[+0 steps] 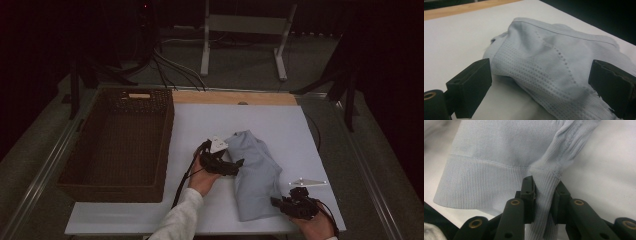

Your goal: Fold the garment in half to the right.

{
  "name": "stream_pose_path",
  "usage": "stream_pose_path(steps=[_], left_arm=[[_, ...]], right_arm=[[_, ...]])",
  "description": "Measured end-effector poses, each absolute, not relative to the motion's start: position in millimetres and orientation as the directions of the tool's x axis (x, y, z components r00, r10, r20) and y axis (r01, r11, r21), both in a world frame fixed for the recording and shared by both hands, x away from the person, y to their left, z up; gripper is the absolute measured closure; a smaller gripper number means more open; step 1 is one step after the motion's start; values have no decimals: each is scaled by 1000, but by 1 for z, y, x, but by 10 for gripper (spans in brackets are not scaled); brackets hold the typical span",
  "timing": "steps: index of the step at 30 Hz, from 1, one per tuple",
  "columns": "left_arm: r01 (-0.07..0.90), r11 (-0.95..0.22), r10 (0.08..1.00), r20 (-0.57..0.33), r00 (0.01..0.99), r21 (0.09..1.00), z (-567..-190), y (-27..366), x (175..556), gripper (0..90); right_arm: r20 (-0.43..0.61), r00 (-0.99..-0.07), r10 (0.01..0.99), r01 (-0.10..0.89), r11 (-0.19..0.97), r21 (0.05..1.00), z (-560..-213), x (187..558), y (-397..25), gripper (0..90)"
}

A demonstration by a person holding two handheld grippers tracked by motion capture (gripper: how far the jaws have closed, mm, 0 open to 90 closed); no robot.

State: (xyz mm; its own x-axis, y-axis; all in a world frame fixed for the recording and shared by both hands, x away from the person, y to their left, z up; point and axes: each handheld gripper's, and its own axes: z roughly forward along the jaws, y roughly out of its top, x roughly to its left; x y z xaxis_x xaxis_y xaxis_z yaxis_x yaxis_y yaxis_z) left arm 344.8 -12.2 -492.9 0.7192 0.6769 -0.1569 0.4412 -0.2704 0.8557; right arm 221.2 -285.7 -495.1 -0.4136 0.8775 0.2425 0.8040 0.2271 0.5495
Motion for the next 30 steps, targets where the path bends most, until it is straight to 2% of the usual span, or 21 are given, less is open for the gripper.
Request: stream_pose_path(steps=[18,30], left_arm=[[518,-301,721,-164,673,801,-513,-24,364,19],[578,-331,729,-187,659,746,-520,-33,372,26]], right_arm=[[238,-419,877,801,233,551,-496,221,-286,756],[235,-426,874,797,241,553,-495,220,-285,756]])
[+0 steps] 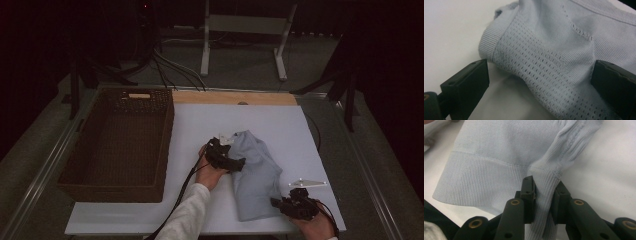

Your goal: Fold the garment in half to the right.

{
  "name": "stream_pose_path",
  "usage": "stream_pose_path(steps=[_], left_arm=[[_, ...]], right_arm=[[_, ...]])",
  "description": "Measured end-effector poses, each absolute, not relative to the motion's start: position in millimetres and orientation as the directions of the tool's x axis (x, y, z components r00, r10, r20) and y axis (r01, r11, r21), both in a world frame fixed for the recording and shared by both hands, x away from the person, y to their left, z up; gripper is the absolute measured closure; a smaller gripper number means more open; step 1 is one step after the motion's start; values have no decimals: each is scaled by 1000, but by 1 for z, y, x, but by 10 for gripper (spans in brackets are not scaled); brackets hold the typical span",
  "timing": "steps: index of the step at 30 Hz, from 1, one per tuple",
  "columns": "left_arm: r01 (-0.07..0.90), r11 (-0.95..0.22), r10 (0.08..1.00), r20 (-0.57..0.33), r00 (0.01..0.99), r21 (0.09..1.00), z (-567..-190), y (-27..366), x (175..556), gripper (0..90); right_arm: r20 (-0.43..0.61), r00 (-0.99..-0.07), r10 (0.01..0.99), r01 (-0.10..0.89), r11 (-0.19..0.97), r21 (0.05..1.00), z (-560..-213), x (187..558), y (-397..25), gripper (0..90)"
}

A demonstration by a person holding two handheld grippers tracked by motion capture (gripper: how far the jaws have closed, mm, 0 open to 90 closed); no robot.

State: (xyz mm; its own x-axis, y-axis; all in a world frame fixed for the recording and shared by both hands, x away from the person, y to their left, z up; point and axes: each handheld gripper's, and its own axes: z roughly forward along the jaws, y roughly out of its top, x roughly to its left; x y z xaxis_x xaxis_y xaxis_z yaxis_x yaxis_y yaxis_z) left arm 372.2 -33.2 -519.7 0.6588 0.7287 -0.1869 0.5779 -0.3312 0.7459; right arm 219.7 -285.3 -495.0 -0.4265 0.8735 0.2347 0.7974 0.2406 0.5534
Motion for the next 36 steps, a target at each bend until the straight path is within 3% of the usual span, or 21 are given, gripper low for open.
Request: stream_pose_path(steps=[8,12,18,22,36], left_arm=[[642,-323,716,-264,647,695,-525,-36,373,111],[650,-318,692,-299,657,690,-524,-35,373,208],[644,-313,641,-345,686,698,-524,-37,371,626],[639,-310,631,-350,692,704,-520,-38,370,820],[622,-299,628,-341,699,724,-506,-34,370,844]], right_arm=[[234,-427,873,798,243,551,-495,219,-285,755],[231,-428,874,799,246,548,-495,219,-284,755],[238,-430,871,799,244,550,-494,220,-285,759],[242,-433,868,796,243,554,-493,219,-285,764],[256,-418,872,802,222,554,-487,220,-284,774]])
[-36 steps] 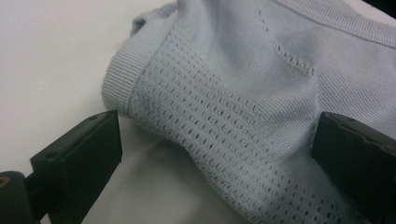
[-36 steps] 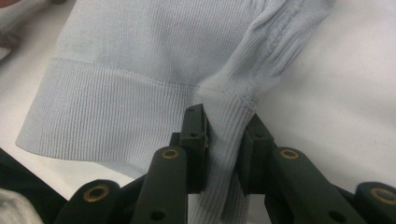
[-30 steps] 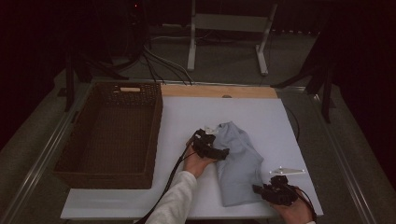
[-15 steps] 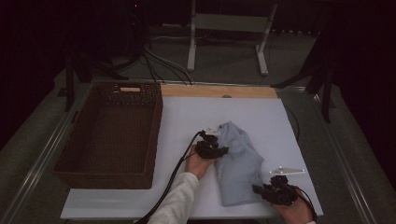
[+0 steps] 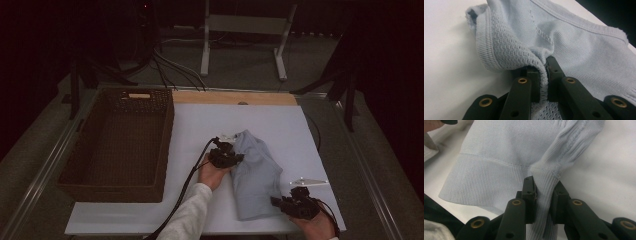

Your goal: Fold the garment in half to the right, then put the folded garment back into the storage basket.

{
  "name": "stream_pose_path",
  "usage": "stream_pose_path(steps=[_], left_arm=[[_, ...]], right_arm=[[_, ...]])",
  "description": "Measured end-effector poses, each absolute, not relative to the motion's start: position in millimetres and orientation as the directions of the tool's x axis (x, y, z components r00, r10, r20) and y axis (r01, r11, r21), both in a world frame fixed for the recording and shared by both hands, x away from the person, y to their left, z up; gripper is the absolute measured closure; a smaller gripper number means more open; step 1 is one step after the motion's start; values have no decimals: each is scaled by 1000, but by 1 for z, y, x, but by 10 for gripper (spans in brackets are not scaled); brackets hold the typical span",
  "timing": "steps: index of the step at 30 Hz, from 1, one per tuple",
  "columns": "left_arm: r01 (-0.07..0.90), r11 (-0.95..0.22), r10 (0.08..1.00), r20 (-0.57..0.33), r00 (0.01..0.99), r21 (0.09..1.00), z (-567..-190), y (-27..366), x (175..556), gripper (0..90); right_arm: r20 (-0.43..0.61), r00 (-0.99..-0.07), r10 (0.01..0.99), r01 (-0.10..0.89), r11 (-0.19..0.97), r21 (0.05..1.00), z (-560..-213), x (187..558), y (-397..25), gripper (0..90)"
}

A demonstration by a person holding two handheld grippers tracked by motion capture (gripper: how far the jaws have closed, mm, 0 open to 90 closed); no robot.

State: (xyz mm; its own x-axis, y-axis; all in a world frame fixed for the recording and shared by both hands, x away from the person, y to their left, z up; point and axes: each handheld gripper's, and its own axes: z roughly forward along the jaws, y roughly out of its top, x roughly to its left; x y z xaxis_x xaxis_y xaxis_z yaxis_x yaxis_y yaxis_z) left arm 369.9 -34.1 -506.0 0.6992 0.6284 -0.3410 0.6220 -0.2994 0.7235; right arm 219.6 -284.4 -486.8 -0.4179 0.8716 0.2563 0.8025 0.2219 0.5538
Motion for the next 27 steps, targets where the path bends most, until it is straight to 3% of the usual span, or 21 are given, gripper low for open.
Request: stream_pose_path(steps=[27], left_arm=[[608,-276,639,-331,695,744,-483,-25,372,843]], right_arm=[[310,-425,851,796,188,576,-473,224,-281,782]])
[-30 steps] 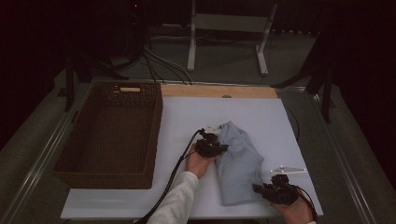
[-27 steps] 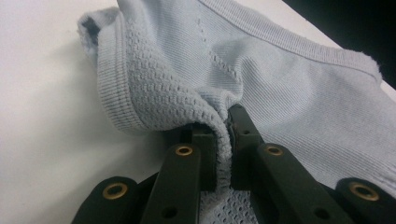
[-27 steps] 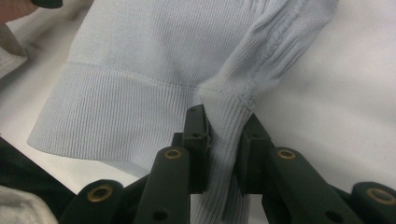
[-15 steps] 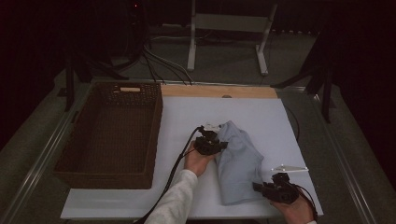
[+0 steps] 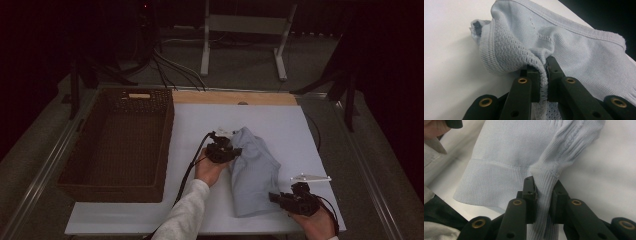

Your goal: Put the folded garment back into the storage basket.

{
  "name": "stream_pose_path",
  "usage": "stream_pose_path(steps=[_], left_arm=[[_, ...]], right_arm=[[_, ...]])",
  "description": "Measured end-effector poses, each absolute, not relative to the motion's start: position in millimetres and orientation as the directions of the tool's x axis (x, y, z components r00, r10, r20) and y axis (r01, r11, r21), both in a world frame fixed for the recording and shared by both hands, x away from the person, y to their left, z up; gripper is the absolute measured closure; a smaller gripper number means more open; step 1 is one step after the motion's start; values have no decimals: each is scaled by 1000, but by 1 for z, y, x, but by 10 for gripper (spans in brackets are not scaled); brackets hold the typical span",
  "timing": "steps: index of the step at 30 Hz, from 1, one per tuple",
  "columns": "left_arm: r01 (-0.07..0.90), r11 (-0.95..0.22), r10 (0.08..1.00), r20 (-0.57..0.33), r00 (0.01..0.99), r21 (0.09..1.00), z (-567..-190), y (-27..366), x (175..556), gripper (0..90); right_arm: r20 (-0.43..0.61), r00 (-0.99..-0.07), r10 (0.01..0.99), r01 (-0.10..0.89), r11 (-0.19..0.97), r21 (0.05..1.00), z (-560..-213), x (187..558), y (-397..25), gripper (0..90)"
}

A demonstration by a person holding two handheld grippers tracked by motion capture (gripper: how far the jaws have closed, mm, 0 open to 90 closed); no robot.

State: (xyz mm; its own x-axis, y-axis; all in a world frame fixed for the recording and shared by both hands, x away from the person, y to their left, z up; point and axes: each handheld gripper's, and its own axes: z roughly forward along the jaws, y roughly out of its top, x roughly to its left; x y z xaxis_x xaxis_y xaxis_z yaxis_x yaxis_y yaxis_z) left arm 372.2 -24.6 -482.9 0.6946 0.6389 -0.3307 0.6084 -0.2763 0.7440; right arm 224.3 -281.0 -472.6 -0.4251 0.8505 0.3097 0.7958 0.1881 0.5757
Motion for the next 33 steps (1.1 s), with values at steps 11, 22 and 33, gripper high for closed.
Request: stream_pose_path(steps=[11,22,33], left_arm=[[599,-278,640,-320,698,751,-475,-19,374,843],[589,-282,647,-303,700,757,-461,-12,378,843],[586,-276,662,-292,690,762,-450,-2,381,843]], right_arm=[[326,-425,844,795,176,581,-467,228,-279,782],[329,-442,834,785,183,592,-461,233,-270,782],[348,-449,823,786,177,593,-453,241,-260,782]])
